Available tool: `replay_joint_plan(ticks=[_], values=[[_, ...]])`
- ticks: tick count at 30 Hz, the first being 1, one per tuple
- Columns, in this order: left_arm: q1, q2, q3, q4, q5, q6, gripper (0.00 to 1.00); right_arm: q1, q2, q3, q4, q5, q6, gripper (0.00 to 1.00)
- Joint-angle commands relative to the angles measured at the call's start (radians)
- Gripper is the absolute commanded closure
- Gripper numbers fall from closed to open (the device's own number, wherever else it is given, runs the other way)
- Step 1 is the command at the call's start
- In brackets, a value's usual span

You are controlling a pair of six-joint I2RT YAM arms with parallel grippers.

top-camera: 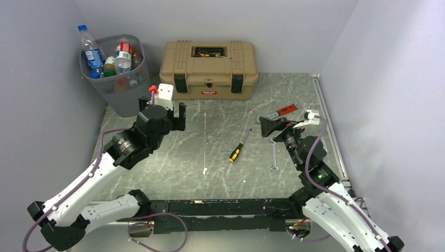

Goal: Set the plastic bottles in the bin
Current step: Reset both arms

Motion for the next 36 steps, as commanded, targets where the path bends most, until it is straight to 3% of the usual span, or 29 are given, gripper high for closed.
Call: replay_joint_plan(ticks=[1, 9, 22, 31, 36], values=[[-0.003, 0.017, 0.015, 0.035, 0.013, -0.002, 0.01, 0.002, 0.025, 0.121, 0.001, -0.071, -0.081, 0.00], [-0.004, 0.043, 0.012, 0.036, 0.039, 0.005, 0.00, 0.001, 0.047, 0.124, -0.115, -0.017, -0.140, 0.00], [-0.004, 0.009, -0.021, 0.093, 0.053, 0.016, 0.00, 0.002, 0.078, 0.095, -0.061, -0.039, -0.104, 0.00], [-0.004, -0.002, -0.028, 0.102, 0.079, 0.032, 0.00, 0.002, 0.087, 0.016, 0.125, -0.075, -0.001, 0.00], [-0.004, -0.007, -0.032, 0.110, 0.073, 0.033, 0.01, 0.002, 0.105, 0.032, 0.089, -0.062, -0.010, 0.00]])
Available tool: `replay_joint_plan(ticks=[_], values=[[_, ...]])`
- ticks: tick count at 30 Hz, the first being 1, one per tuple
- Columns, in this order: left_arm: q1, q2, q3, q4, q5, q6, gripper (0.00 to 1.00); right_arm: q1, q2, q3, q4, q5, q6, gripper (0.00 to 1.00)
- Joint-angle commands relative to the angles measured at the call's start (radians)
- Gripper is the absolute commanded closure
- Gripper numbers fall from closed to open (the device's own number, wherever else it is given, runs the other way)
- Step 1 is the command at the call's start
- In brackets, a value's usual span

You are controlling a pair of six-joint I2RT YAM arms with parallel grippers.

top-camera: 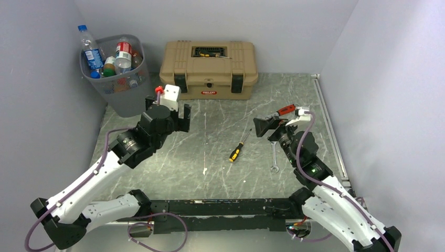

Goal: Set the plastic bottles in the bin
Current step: Reset both arms

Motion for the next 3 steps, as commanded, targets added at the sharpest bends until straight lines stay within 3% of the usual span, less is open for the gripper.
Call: replay_joint_plan(ticks=[1, 3], values=[[-0.004, -0.023, -0.002, 0.048, 0.002, 0.009, 0.01, 0.002, 0.009, 0.019, 0.051, 0.005, 0.008, 0.00], [-0.004, -0.023, -0.004, 0.053, 0.003, 0.009, 0.01, 0.001, 0.009, 0.023, 0.044, 0.007, 0.000, 0.00]])
